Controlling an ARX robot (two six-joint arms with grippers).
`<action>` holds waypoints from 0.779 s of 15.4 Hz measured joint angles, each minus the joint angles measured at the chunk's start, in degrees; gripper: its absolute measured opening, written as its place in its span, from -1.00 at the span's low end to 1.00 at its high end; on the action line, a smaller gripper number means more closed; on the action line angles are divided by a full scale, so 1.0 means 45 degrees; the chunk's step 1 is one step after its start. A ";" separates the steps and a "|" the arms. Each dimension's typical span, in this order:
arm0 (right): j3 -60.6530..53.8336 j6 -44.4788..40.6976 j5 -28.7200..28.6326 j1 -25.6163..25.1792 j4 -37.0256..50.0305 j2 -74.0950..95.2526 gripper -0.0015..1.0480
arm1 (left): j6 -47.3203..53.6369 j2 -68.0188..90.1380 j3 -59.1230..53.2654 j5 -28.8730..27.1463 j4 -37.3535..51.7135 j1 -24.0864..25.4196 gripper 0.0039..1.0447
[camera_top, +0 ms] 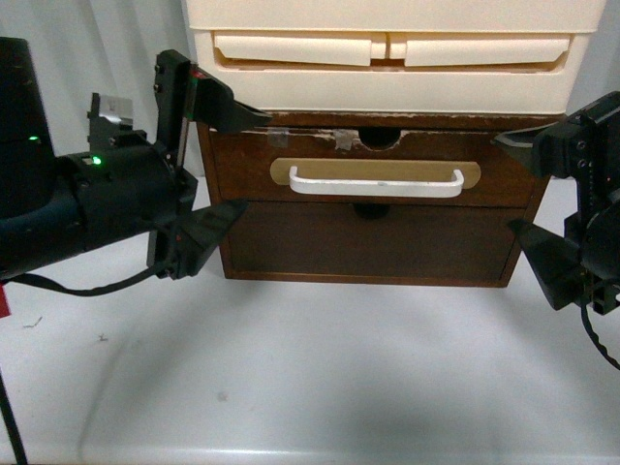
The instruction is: Open drawer
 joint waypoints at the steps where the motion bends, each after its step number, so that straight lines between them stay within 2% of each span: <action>1: 0.0243 0.0102 0.0053 0.0010 -0.0257 0.0175 0.87 | -0.0015 0.0228 0.0165 0.0053 0.0000 -0.0058 0.88; 12: 0.2438 0.0665 0.0636 0.0928 -0.1375 0.1656 0.87 | -0.0403 0.1996 0.1744 0.0233 -0.0311 -0.0636 0.88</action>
